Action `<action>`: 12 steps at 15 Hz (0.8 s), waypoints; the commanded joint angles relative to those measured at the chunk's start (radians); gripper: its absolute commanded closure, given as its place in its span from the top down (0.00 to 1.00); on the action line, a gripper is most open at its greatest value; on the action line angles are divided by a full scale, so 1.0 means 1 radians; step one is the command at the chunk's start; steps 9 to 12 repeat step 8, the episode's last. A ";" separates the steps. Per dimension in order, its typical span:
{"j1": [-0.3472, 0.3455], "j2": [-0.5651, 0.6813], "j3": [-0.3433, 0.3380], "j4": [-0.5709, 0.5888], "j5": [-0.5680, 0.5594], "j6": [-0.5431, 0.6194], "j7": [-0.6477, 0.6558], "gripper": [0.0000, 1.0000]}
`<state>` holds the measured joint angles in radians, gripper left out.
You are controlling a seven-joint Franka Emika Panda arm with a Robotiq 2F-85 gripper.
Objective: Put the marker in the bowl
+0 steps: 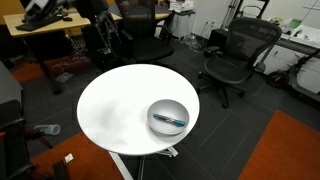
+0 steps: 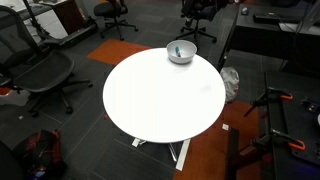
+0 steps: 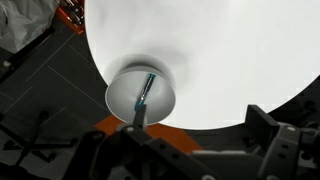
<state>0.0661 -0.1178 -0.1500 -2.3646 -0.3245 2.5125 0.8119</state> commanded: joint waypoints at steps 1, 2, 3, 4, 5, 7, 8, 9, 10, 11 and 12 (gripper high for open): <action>-0.055 -0.070 0.076 -0.036 0.047 -0.066 -0.066 1.00; -0.064 -0.076 0.088 -0.040 0.050 -0.074 -0.073 1.00; -0.078 -0.033 0.100 -0.013 0.038 -0.043 -0.041 1.00; -0.082 -0.039 0.108 -0.016 0.042 -0.050 -0.049 1.00; -0.085 -0.042 0.111 -0.017 0.043 -0.053 -0.051 1.00; -0.088 -0.043 0.112 -0.019 0.043 -0.053 -0.051 1.00; -0.088 -0.043 0.112 -0.019 0.043 -0.053 -0.051 1.00; -0.088 -0.043 0.112 -0.019 0.043 -0.053 -0.051 1.00; -0.088 -0.043 0.112 -0.019 0.043 -0.053 -0.051 1.00; -0.088 -0.043 0.112 -0.019 0.043 -0.053 -0.051 1.00; -0.088 -0.043 0.112 -0.019 0.043 -0.053 -0.051 1.00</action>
